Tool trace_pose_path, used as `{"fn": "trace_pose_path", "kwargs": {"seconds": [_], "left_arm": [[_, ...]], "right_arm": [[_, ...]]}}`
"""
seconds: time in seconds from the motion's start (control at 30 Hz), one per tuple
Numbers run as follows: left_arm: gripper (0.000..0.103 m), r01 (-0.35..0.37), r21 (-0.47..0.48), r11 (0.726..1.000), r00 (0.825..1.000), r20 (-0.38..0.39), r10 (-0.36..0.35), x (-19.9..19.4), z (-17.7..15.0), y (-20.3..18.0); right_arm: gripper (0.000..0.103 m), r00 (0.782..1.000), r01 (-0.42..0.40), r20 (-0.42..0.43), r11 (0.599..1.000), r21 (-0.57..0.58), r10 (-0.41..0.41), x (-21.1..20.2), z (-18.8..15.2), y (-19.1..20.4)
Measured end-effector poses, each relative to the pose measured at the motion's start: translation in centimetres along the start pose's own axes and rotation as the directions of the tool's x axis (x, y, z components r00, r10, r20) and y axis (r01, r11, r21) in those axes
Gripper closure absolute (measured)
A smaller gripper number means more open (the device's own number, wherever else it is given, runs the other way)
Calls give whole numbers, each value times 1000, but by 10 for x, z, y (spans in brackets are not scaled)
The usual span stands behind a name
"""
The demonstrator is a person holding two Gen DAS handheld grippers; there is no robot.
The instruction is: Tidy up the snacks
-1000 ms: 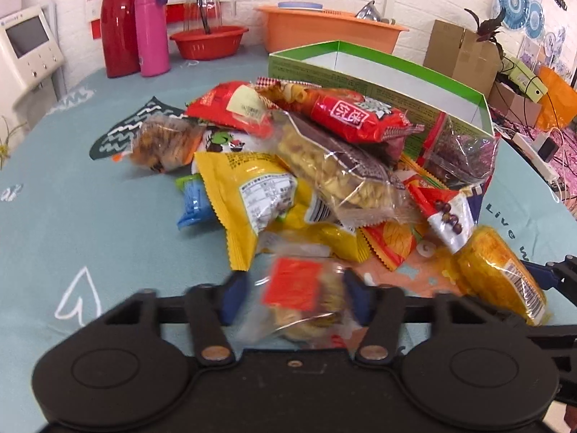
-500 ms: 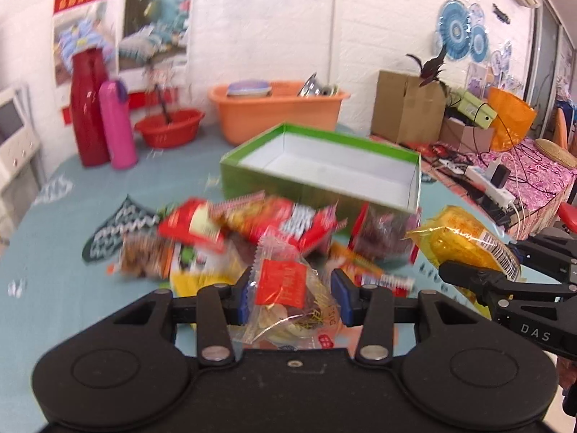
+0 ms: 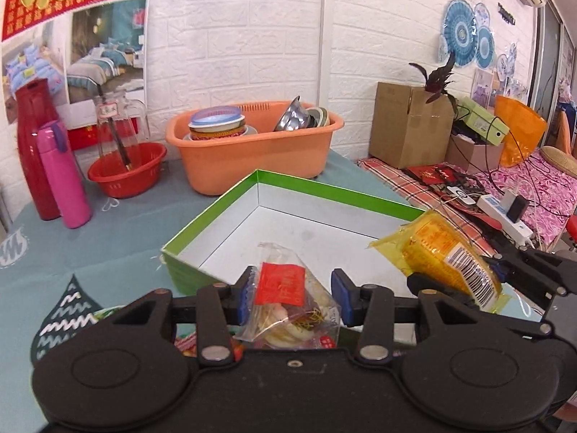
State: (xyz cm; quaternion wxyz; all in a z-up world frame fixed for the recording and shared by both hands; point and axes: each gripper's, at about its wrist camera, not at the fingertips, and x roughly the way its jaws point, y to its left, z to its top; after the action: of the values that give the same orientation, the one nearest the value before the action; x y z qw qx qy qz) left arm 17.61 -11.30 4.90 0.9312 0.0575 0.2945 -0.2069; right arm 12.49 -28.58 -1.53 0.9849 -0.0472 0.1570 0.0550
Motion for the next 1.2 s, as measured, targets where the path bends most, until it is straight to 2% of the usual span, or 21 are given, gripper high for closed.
{"fn": "trace_pose_path", "kwargs": {"seconds": [0.2, 0.43, 0.47, 0.5, 0.53, 0.57, 0.6, 0.67, 0.77, 0.9, 1.03, 1.2], "left_arm": [[32, -7, -11, 1000, 999, -52, 7, 49, 14, 5], [30, -1, -7, 1000, 995, -101, 1, 86, 19, 7], [17, -6, -6, 1000, 996, -91, 5, 88, 17, 7], [0, -12, -4, 1000, 997, -80, 12, 88, 17, 8], [0, -15, -3, 1000, 997, -69, 15, 86, 16, 8], [0, -14, -1, 1000, 999, -49, 14, 82, 16, 9], [0, -14, 3, 1000, 1000, -25, 14, 77, 15, 9], [0, -24, 21, 999, 1000, -6, 24, 67, 18, 7], [0, -24, 27, 999, 1000, 3, 23, 45, 22, 10], [0, -77, 29, 997, 997, 26, 76, 3, 18, 16], [0, -143, 26, 989, 989, 38, 142, -40, -1, 27], [0, -151, -54, 987, 988, 36, 153, -80, -41, 49]], "right_arm": [[37, 998, -32, -52, 999, -4, 31, 44, -5, -11], [36, 995, -39, -95, 997, -70, 33, 68, -9, -2], [30, 995, -36, -97, 996, -79, 29, 71, -10, -1], [22, 995, -38, -100, 995, -91, 29, 71, -11, 0], [17, 995, -32, -97, 995, -97, 23, 73, -12, 0], [2, 996, -19, -89, 995, -97, 10, 72, -12, -1], [0, 997, 3, -79, 995, -97, -11, 70, -11, -2], [0, 997, 28, -67, 995, -96, -34, 64, -9, -8], [0, 999, 13, -45, 997, -77, -16, 46, 1, -14], [0, 999, 31, 27, 997, -65, -29, 5, 13, -11], [0, 996, -51, 74, 998, -29, 53, -36, 12, -4], [0, 987, -146, 68, 989, -17, 147, -67, -7, 14]]}}
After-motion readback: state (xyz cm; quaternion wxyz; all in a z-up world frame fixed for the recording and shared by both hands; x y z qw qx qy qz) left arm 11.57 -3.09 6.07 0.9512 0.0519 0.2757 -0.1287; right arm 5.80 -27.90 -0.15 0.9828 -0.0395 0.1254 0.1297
